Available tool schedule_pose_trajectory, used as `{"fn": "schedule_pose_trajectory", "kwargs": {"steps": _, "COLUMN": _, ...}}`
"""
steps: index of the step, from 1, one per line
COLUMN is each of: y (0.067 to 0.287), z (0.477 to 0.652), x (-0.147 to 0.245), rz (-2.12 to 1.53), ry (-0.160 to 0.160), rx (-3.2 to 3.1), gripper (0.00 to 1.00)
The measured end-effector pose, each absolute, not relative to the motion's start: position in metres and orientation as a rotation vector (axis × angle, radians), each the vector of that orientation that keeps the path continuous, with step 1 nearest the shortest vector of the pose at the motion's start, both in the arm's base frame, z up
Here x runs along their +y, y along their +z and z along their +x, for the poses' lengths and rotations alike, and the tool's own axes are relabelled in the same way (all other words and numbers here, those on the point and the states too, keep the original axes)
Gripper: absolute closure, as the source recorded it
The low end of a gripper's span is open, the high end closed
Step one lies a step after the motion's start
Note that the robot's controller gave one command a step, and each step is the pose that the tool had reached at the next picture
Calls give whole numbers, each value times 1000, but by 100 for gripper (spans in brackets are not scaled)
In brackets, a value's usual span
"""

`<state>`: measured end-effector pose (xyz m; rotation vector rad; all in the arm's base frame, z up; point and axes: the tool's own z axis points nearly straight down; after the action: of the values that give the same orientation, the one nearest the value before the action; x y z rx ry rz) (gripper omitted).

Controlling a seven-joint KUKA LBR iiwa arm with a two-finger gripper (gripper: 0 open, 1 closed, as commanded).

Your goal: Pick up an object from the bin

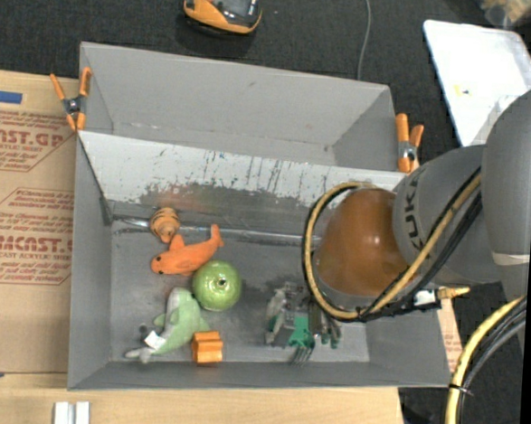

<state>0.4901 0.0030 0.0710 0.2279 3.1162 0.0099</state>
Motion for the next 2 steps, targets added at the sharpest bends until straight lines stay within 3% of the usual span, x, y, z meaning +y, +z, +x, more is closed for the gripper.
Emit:
{"fn": "schedule_pose_trajectory", "kwargs": {"steps": 1, "y": 71, "z": 485, "x": 111, "rz": 62, "ry": 10, "rx": 3119, "gripper": 0}}
{"fn": "schedule_pose_trajectory", "kwargs": {"steps": 2, "y": 71, "z": 484, "x": 107, "rz": 73, "ry": 8, "rx": 3122, "gripper": 100}}
